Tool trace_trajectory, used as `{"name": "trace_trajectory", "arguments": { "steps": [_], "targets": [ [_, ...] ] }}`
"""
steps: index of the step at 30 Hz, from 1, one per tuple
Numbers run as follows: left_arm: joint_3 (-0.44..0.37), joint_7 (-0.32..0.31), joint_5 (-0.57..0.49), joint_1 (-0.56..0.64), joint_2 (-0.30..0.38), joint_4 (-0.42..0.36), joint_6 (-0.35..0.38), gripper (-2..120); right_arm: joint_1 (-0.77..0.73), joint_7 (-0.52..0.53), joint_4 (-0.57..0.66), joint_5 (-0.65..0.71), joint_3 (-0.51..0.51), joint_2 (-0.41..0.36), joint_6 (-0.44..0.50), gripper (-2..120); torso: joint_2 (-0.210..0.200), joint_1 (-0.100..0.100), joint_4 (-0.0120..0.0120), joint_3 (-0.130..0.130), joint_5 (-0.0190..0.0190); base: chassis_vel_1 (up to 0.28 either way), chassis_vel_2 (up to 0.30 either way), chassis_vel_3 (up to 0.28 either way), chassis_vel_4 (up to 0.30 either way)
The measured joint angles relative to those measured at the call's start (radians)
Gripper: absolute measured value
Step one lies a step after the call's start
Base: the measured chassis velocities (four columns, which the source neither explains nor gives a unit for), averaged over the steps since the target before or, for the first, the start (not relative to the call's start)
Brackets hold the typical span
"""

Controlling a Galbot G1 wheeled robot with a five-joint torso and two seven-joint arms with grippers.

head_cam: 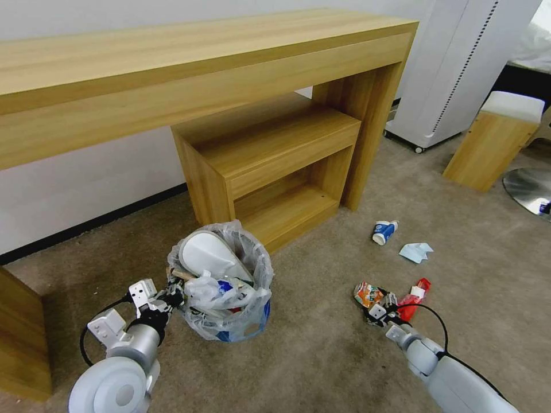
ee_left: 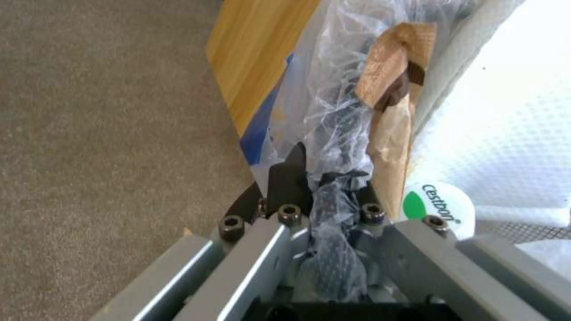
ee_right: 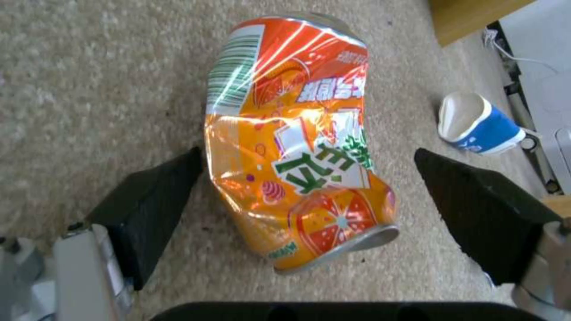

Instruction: Pick up the trash bin and place the garbage on the floor into it.

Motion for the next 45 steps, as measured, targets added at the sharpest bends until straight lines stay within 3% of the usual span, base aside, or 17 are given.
{"name": "trace_trajectory", "arguments": {
  "steps": [17,26,39,45],
  "targets": [
    [-0.004,0.003,-0.003,0.002,-0.002,-0.001,-0.008,1,0.049,0.005,-0.055,-0.009,-0.029,0.035,0.007,84,0.000,0.000,-0.0002,0.000,0.0001,0.000,0.000,0.000,0.000],
    [-0.003,0.003,-0.001,0.003,-0.001,-0.003,-0.009,1,0.053,0.001,-0.067,-0.014,-0.035,0.039,0.018,50,0.000,0.000,0.0007,0.000,0.0017,0.000,0.000,0.000,0.000],
    [0.003,0.003,0.002,0.005,-0.005,-0.007,-0.009,1,0.049,0.003,-0.061,-0.013,-0.019,0.030,0.024,2,0.000,0.000,0.0002,0.000,0.0001,0.000,0.000,0.000,0.000],
    [0.002,0.002,0.002,0.006,-0.004,-0.008,-0.009,1,0.049,0.002,-0.059,-0.013,-0.015,0.032,0.025,0,0.000,0.000,0.0002,0.000,0.0004,0.000,0.000,0.000,0.000]
  ]
}}
